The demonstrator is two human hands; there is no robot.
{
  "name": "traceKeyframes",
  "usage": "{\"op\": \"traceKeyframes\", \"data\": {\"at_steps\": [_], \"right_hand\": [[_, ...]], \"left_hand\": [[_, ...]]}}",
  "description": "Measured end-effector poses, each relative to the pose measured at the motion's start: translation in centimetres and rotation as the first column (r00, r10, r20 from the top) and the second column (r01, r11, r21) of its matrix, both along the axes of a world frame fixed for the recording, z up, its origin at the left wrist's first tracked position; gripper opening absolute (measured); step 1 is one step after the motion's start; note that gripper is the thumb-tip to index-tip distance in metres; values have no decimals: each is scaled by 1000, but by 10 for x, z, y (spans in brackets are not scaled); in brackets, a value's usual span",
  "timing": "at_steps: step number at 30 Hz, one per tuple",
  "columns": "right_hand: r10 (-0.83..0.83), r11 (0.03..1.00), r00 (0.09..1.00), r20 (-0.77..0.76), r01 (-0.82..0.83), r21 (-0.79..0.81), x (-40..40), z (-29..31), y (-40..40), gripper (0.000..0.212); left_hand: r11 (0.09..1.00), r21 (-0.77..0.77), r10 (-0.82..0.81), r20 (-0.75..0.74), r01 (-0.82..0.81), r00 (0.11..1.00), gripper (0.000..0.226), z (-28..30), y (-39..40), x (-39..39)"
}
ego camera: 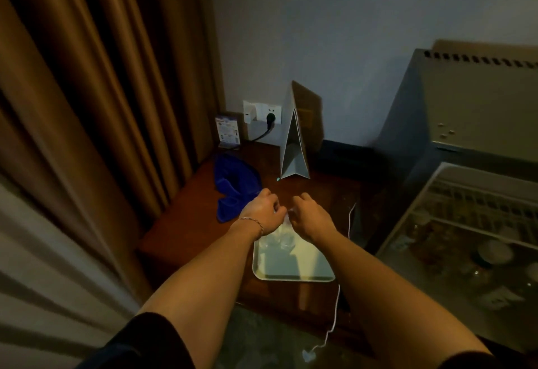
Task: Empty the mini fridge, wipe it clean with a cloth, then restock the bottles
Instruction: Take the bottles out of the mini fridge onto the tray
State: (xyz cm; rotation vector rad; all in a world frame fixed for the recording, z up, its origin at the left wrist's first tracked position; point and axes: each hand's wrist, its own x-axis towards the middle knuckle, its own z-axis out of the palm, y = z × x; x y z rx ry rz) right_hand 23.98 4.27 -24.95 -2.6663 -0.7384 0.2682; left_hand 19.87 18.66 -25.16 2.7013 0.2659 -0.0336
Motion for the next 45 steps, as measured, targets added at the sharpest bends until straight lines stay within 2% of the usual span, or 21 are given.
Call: {"op": "traceKeyframes", "data": {"at_steps": [9, 16, 22, 30, 34, 37, 41, 45], "right_hand": [[-60, 998, 996, -73, 62, 17, 16, -20, 19, 23], [-65, 998, 986, -155, 65, -2, 17, -18, 19, 53], [-83, 996, 984, -158, 79, -31, 7, -7, 6, 72], [-42, 998, 998, -56, 39, -46, -25, 17, -28, 54], [-3, 990, 991, -135, -16, -138, -52, 39, -59, 48], [21, 986, 977, -213, -56, -158, -78, 59, -101, 48], [12, 972, 994, -109, -37, -231, -103, 79, -176, 39], [-93, 951, 996, -13, 85, -296, -123, 90, -261, 46]], "left_hand": [[999, -9, -40, -8, 40, 999, 15, -9, 13, 17], [996, 10, -86, -34, 87, 996, 18, -4, 19, 14], [995, 28, -92, -62, 94, 994, 38, -1, 12, 3], [999, 44, -11, 47, 9, 999, 40, 28, -16, -26], [996, 82, -43, 18, 41, 999, 42, 53, -50, -50], [995, 87, -52, 18, 50, 998, 37, 69, -85, -68], [994, 77, -87, 41, 83, 995, 36, 82, -148, -88], [984, 81, -162, 21, 160, 987, 38, 86, -220, -104]]}}
